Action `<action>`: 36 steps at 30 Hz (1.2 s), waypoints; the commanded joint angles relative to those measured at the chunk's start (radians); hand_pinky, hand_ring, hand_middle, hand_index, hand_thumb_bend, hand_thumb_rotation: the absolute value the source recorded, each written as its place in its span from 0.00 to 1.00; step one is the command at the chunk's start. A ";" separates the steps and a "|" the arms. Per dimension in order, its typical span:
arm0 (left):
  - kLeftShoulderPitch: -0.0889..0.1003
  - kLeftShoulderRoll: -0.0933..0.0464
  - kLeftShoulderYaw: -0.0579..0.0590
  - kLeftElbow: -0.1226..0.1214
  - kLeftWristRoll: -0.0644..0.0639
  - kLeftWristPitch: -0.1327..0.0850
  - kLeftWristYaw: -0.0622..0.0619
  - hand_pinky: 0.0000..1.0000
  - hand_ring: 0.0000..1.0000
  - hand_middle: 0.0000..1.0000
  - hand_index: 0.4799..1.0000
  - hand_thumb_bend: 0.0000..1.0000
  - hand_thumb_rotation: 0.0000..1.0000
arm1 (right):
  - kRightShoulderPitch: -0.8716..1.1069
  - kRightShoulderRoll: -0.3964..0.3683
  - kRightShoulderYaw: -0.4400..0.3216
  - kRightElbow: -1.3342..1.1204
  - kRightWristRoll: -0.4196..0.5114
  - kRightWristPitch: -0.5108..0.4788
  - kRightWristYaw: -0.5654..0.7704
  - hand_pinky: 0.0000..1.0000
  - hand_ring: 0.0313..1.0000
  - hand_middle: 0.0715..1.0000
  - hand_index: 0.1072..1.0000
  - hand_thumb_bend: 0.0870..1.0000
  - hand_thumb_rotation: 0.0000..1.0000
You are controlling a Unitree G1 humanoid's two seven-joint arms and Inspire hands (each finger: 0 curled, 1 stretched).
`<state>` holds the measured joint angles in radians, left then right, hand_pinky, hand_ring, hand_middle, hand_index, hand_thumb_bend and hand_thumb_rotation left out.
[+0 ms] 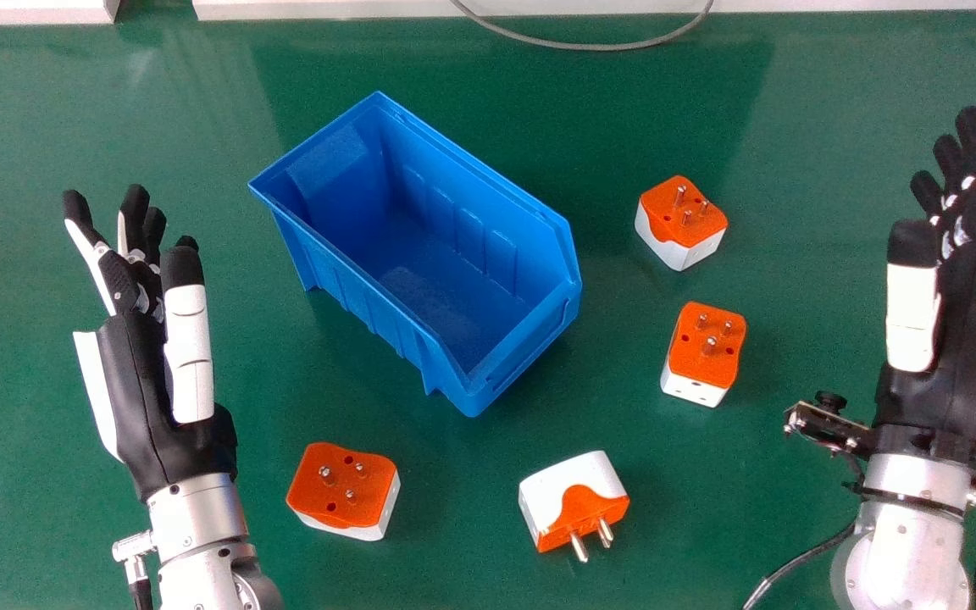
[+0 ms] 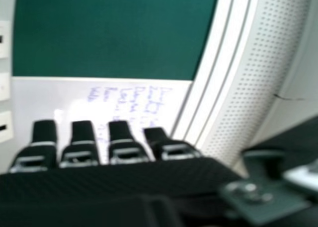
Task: Pick all objects and put in blue box
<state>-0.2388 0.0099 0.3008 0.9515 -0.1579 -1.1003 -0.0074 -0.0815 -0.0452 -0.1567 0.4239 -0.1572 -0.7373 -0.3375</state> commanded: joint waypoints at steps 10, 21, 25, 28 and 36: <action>0.000 0.005 -0.004 -0.009 0.014 -0.021 0.010 0.90 0.96 0.97 0.94 0.76 0.84 | -0.006 -0.004 -0.010 -0.010 0.000 -0.025 -0.008 0.90 0.94 0.95 0.97 0.82 0.99; -0.001 0.007 -0.007 -0.017 0.017 -0.013 0.013 0.91 0.96 0.97 0.95 0.77 0.84 | -0.011 -0.004 -0.008 -0.009 0.015 -0.026 0.003 0.90 0.94 0.95 0.97 0.83 0.98; -0.006 0.009 -0.007 -0.012 0.015 -0.015 0.011 0.91 0.96 0.97 0.95 0.76 0.84 | -0.013 -0.006 -0.008 -0.008 0.012 -0.027 0.001 0.90 0.94 0.95 0.97 0.82 0.98; -0.009 0.008 -0.006 -0.011 0.012 -0.013 0.010 0.91 0.96 0.97 0.95 0.77 0.84 | -0.012 -0.010 -0.006 -0.012 0.016 -0.025 0.010 0.89 0.94 0.95 0.97 0.82 0.97; -0.011 0.013 -0.004 -0.012 0.004 -0.011 -0.001 0.90 0.96 0.96 0.94 0.77 0.84 | 0.056 -0.127 0.044 -0.161 -0.044 0.066 0.172 0.85 0.92 0.92 0.95 0.92 0.96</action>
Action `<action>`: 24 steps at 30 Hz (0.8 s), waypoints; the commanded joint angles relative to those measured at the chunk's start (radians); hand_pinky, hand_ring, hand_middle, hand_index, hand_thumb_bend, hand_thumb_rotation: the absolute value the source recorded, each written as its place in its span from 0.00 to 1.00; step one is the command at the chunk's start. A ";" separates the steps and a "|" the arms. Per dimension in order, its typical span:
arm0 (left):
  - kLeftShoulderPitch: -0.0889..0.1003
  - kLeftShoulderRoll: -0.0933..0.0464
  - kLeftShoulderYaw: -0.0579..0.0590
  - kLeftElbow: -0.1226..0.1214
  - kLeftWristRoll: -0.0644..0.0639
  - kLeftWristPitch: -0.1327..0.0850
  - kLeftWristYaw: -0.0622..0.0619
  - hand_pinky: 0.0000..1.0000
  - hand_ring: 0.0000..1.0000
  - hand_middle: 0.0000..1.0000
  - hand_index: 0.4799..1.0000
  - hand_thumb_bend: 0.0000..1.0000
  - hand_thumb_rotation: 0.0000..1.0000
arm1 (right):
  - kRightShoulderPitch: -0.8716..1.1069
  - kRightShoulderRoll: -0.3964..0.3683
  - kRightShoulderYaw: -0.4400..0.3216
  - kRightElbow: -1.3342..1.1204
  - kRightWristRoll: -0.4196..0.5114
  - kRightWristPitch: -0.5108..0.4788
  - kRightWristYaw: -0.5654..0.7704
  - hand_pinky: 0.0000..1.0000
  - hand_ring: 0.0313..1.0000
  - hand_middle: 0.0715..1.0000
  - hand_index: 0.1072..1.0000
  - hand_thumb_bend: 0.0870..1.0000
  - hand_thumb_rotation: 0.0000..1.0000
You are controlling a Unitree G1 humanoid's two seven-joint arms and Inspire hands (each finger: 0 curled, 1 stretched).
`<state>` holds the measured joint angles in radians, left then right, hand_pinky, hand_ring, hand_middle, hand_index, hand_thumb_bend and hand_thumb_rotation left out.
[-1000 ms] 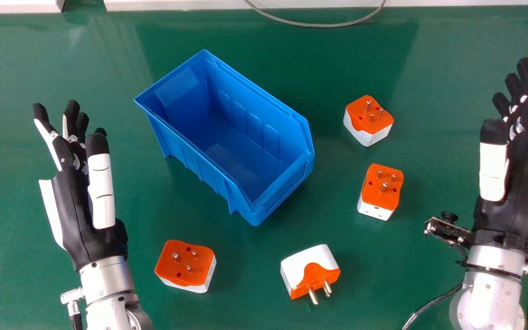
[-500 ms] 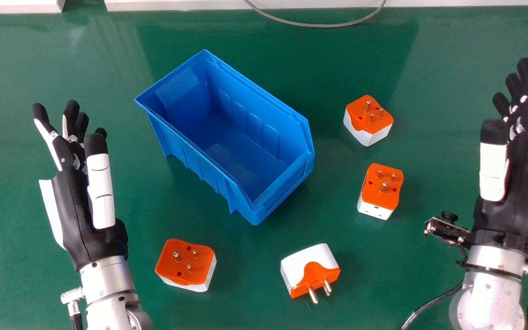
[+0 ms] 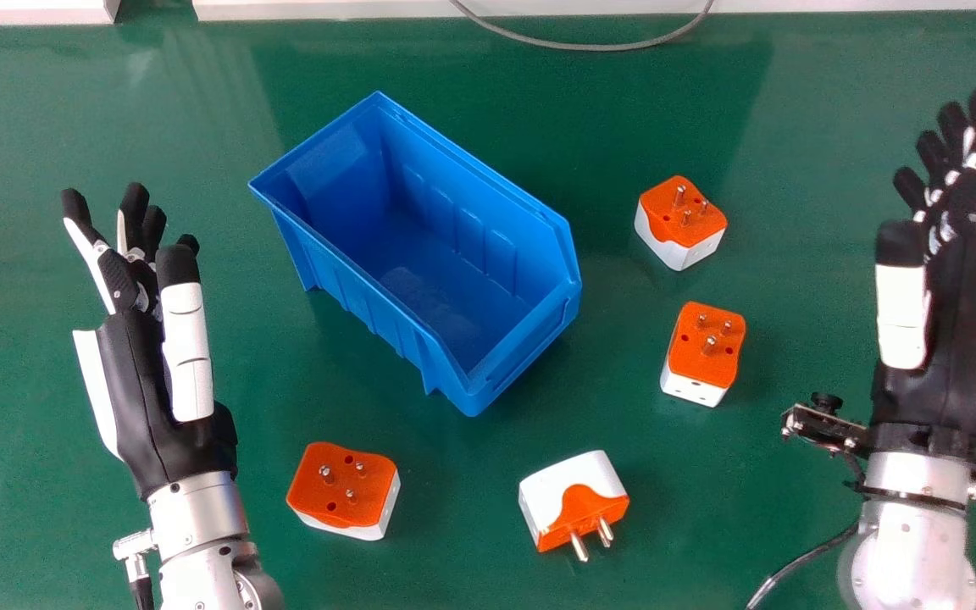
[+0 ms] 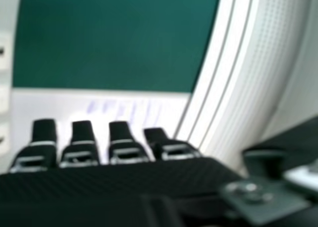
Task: Pick all objects and put in blue box
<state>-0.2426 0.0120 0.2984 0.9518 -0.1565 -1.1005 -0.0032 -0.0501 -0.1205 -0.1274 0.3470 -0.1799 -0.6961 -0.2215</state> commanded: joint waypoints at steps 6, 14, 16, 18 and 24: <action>-0.005 0.011 -0.006 -0.012 0.006 -0.017 -0.009 0.90 0.96 0.96 0.94 0.76 0.84 | 0.147 -0.397 0.141 -0.539 0.049 0.530 0.633 0.85 0.90 0.90 0.89 0.94 0.68; 0.005 0.005 -0.006 -0.026 0.005 -0.009 -0.003 0.90 0.96 0.96 0.93 0.76 0.83 | 0.161 -0.437 0.176 -0.768 0.009 0.854 0.742 0.88 0.92 0.92 0.90 0.93 0.36; 0.006 0.005 -0.007 -0.027 0.007 -0.010 -0.002 0.90 0.96 0.96 0.94 0.75 0.83 | 0.159 -0.435 0.181 -0.784 0.004 0.881 0.741 0.90 0.93 0.93 0.91 0.93 0.33; 0.009 0.005 -0.009 -0.030 0.005 -0.011 -0.004 0.90 0.96 0.96 0.94 0.75 0.83 | 0.157 -0.433 0.184 -0.789 0.010 0.892 0.744 0.90 0.93 0.93 0.91 0.93 0.32; 0.015 0.005 -0.010 -0.035 0.000 -0.007 -0.008 0.90 0.96 0.97 0.94 0.75 0.83 | 0.152 -0.428 0.197 -0.796 0.009 0.910 0.743 0.90 0.93 0.93 0.91 0.93 0.30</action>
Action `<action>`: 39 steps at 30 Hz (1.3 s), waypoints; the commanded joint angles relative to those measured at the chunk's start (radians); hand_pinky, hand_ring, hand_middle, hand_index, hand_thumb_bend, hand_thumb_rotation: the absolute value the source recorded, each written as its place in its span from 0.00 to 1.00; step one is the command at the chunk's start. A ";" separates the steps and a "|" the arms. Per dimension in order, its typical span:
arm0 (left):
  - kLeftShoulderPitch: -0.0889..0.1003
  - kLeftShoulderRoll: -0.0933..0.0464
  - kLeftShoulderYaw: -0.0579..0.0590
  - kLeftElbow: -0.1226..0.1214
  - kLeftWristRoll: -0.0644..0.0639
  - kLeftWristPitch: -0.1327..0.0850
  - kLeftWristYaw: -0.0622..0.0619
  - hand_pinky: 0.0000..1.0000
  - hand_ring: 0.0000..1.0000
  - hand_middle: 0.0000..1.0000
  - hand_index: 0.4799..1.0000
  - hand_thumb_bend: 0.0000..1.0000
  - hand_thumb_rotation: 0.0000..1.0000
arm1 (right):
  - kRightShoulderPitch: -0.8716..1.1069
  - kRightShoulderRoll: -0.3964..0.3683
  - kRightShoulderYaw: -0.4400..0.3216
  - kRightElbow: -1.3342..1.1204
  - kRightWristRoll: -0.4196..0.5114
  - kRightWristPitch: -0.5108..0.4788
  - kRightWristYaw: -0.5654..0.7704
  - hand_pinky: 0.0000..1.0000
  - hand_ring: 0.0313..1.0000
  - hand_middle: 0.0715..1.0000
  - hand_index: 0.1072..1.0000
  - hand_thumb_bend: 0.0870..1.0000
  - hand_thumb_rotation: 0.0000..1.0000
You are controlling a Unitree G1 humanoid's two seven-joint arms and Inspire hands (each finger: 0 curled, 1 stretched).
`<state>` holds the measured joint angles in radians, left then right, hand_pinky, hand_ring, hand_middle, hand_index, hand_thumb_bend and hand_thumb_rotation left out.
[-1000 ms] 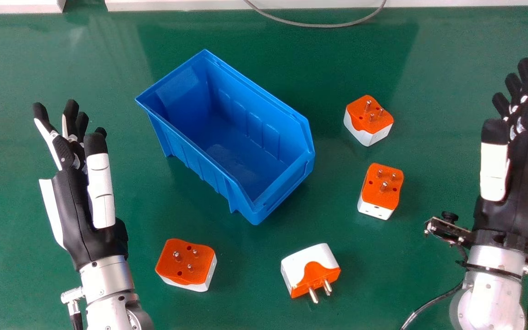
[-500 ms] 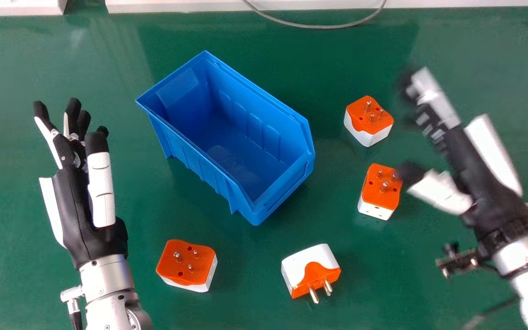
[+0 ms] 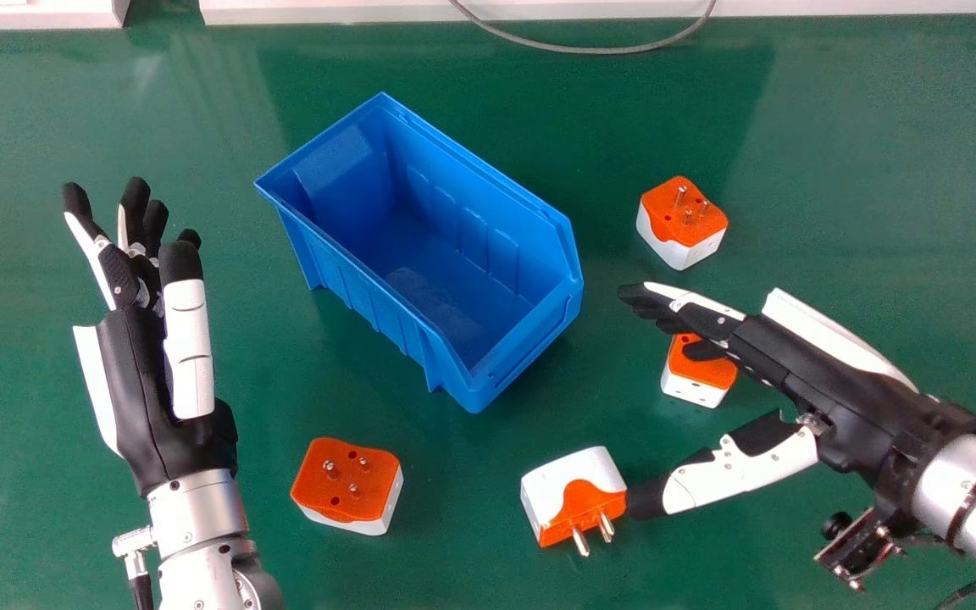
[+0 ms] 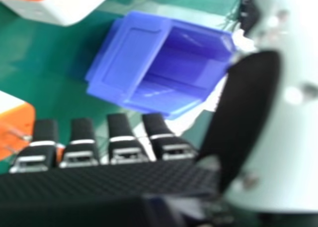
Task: Pick all objects and put in blue box
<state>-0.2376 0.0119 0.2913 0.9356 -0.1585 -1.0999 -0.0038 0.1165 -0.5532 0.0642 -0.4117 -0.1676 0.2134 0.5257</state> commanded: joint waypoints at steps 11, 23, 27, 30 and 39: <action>0.010 0.003 -0.001 -0.019 -0.002 -0.008 -0.015 0.89 0.95 0.96 0.93 0.75 0.84 | -0.073 -0.012 0.173 -0.122 -0.259 0.100 0.013 0.81 0.87 0.91 0.91 0.96 0.36; 0.012 -0.003 -0.002 -0.028 0.007 -0.010 -0.004 0.89 0.95 0.96 0.93 0.74 0.83 | -0.145 0.054 0.381 -0.174 -0.560 0.246 0.100 0.85 0.90 0.90 0.89 0.89 0.30; 0.012 -0.004 -0.003 -0.029 0.003 -0.008 -0.008 0.90 0.96 0.96 0.93 0.75 0.83 | -0.165 0.074 0.417 -0.147 -0.595 0.251 0.126 0.88 0.91 0.91 0.89 0.87 0.28; 0.012 -0.002 -0.003 -0.027 0.010 -0.011 -0.003 0.90 0.96 0.96 0.94 0.75 0.83 | -0.172 0.087 0.429 -0.123 -0.600 0.248 0.135 0.88 0.91 0.92 0.89 0.86 0.27; 0.012 -0.003 -0.003 -0.029 0.016 -0.010 0.005 0.89 0.96 0.96 0.93 0.76 0.84 | -0.184 0.105 0.453 -0.044 -0.598 0.229 0.134 0.87 0.90 0.92 0.87 0.87 0.25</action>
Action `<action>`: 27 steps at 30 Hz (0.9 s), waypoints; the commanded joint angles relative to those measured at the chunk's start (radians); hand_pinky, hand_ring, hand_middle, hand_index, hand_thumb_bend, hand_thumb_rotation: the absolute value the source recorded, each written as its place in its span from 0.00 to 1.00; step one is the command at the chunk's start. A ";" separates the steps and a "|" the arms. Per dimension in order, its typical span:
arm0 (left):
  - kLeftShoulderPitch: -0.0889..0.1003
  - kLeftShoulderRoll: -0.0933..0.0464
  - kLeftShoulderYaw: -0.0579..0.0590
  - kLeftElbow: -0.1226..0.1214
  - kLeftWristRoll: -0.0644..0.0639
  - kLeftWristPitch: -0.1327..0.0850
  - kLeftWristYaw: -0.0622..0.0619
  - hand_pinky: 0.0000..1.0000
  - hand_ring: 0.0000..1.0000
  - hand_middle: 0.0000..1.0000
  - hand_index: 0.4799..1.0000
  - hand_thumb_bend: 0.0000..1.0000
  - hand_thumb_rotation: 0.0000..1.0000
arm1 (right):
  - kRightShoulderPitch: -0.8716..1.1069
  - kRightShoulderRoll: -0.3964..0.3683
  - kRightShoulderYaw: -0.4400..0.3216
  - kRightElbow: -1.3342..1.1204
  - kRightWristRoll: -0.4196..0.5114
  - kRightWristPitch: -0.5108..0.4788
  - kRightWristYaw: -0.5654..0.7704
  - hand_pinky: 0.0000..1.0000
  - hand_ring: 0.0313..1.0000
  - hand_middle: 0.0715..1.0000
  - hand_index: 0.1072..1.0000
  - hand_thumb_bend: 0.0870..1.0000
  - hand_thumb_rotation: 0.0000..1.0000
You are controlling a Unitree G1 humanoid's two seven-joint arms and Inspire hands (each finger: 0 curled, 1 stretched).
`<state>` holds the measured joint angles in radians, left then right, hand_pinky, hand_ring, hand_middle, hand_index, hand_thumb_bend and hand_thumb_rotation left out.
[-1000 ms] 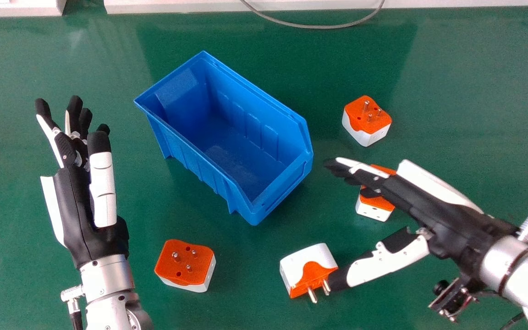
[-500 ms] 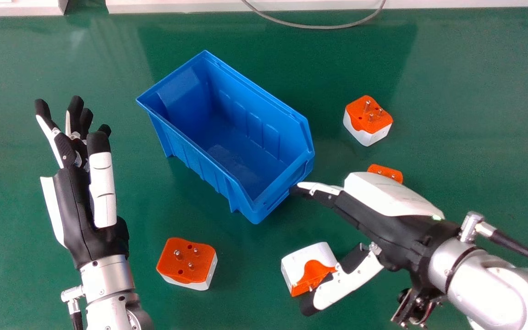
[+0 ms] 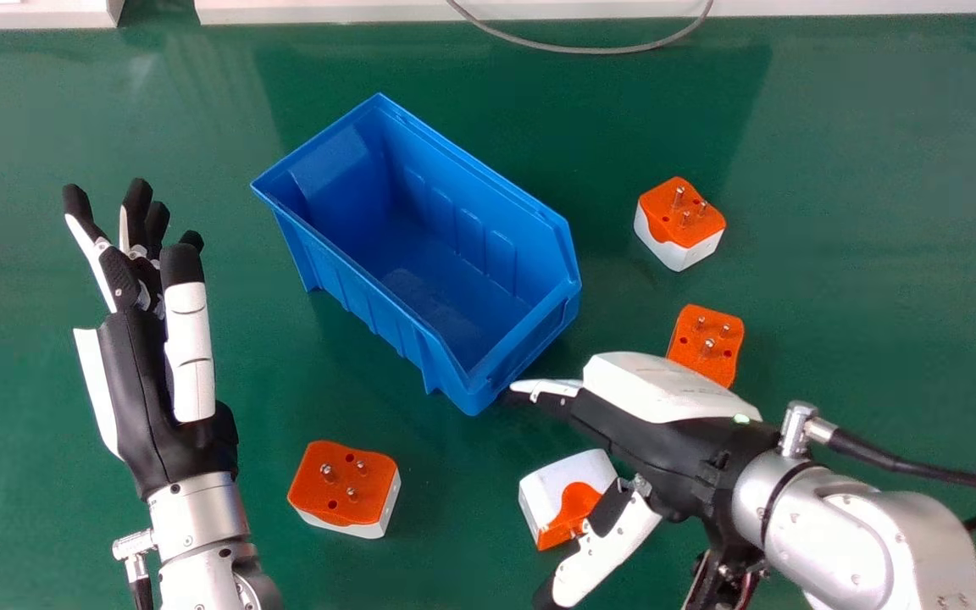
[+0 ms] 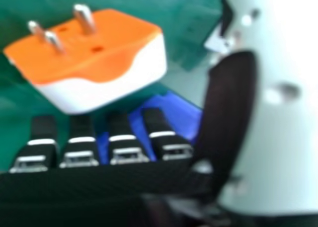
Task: Pick all objects and put in blue box
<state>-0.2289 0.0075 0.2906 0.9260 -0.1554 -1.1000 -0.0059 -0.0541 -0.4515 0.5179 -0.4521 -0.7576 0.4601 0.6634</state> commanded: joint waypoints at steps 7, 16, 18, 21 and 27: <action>0.009 0.001 -0.008 -0.033 0.015 -0.004 0.012 0.89 0.96 0.96 0.93 0.75 0.83 | 0.002 -0.001 -0.014 0.022 -0.010 -0.030 -0.023 0.84 0.89 0.91 0.85 0.89 0.25; 0.003 0.005 -0.010 -0.033 0.028 -0.003 0.029 0.89 0.96 0.96 0.93 0.75 0.84 | 0.028 0.009 -0.009 0.068 -0.064 -0.062 -0.138 0.71 0.81 0.86 0.80 0.87 0.15; 0.003 0.003 -0.011 -0.036 0.026 -0.001 0.030 0.89 0.95 0.96 0.93 0.75 0.83 | 0.035 0.015 -0.011 0.077 -0.078 -0.067 -0.164 0.69 0.79 0.85 0.78 0.85 0.09; 0.001 0.004 -0.012 -0.034 0.029 -0.001 0.033 0.88 0.95 0.96 0.93 0.77 0.83 | 0.043 0.024 -0.020 0.085 -0.081 -0.069 -0.181 0.66 0.78 0.84 0.76 0.80 0.03; -0.003 0.002 -0.012 -0.033 0.030 -0.002 0.038 0.89 0.95 0.96 0.93 0.78 0.83 | 0.065 0.047 -0.037 0.127 -0.051 -0.104 -0.239 0.60 0.75 0.81 0.72 0.73 0.00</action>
<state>-0.2279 0.0078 0.2811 0.9136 -0.1365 -1.0958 0.0273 -0.0024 -0.4103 0.4958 -0.3401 -0.8218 0.3661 0.4368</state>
